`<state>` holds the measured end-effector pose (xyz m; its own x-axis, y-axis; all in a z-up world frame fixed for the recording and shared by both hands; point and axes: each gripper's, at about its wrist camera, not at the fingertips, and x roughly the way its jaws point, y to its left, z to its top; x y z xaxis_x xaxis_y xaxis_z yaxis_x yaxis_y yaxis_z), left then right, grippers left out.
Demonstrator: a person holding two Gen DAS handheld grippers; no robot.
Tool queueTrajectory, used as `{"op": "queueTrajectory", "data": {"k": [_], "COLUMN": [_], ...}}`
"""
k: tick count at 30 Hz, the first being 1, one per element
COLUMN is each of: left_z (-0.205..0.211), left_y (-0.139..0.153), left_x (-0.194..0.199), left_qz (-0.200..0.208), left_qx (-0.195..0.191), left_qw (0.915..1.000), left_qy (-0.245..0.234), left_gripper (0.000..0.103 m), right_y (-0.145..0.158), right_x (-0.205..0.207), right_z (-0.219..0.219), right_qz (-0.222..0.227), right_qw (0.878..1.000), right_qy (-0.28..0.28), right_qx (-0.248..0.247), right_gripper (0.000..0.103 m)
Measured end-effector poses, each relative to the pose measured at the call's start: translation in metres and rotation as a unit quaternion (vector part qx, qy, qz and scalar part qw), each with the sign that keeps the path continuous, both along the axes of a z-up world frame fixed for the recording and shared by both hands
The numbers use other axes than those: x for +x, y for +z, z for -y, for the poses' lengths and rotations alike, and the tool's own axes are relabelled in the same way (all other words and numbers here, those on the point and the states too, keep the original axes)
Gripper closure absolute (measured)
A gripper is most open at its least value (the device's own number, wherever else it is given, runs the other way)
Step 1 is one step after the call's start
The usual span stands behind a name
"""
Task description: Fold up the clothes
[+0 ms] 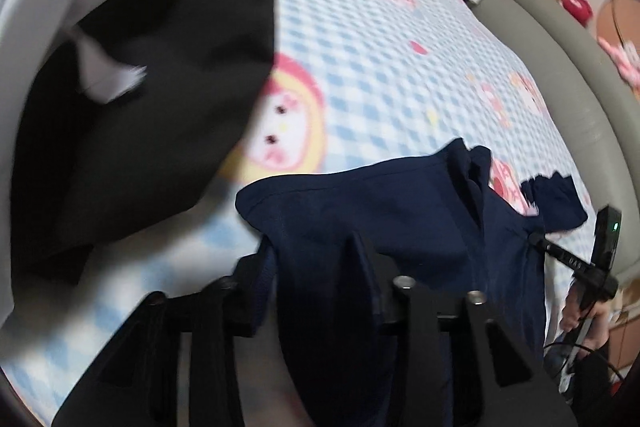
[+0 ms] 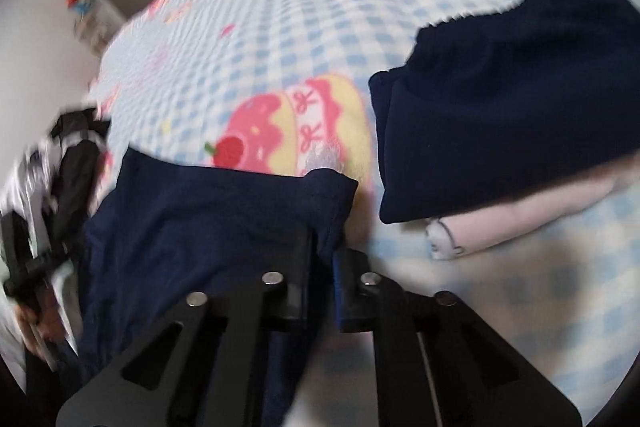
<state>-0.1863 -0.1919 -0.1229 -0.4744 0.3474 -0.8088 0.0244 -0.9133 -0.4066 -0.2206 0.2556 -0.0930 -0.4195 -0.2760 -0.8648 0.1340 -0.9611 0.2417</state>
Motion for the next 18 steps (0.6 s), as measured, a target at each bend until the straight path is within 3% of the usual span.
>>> {"op": "queueTrajectory", "data": {"k": [2,6,10,12,14,18], "left_z": [-0.01,-0.011,-0.011,-0.003,-0.001,0.006], "left_y": [0.006,0.019,0.018,0.014,0.01,0.005], "left_x": [-0.001,-0.001,-0.004,0.0,0.001,0.0], "left_qz": [-0.006,-0.026,-0.022,-0.017,-0.014,-0.021], "left_qx": [-0.01,-0.014,-0.02,-0.009,-0.007,-0.005], "left_qw": [0.9999,0.9994,0.9996,0.9998,0.9998,0.9995], "left_qy": [-0.005,-0.015,-0.003,0.001,0.007,0.021], "left_gripper": [0.077,0.078,0.077,0.074,0.073,0.068], "right_y": [0.007,0.03,0.025,0.03,0.045,0.082], "right_x": [0.001,0.011,0.013,0.021,0.03,0.043], "right_z": [0.003,0.002,-0.003,-0.004,-0.003,0.007], "right_qz": [-0.007,-0.048,-0.035,-0.039,-0.061,-0.111], "right_qw": [1.0,0.998,0.997,0.996,0.994,0.988], "right_qy": [0.013,-0.007,-0.009,-0.01,-0.02,-0.027], "right_qx": [0.017,0.051,0.066,0.077,0.093,0.102], "right_gripper": [0.1,0.101,0.1,0.094,0.082,0.078]}}
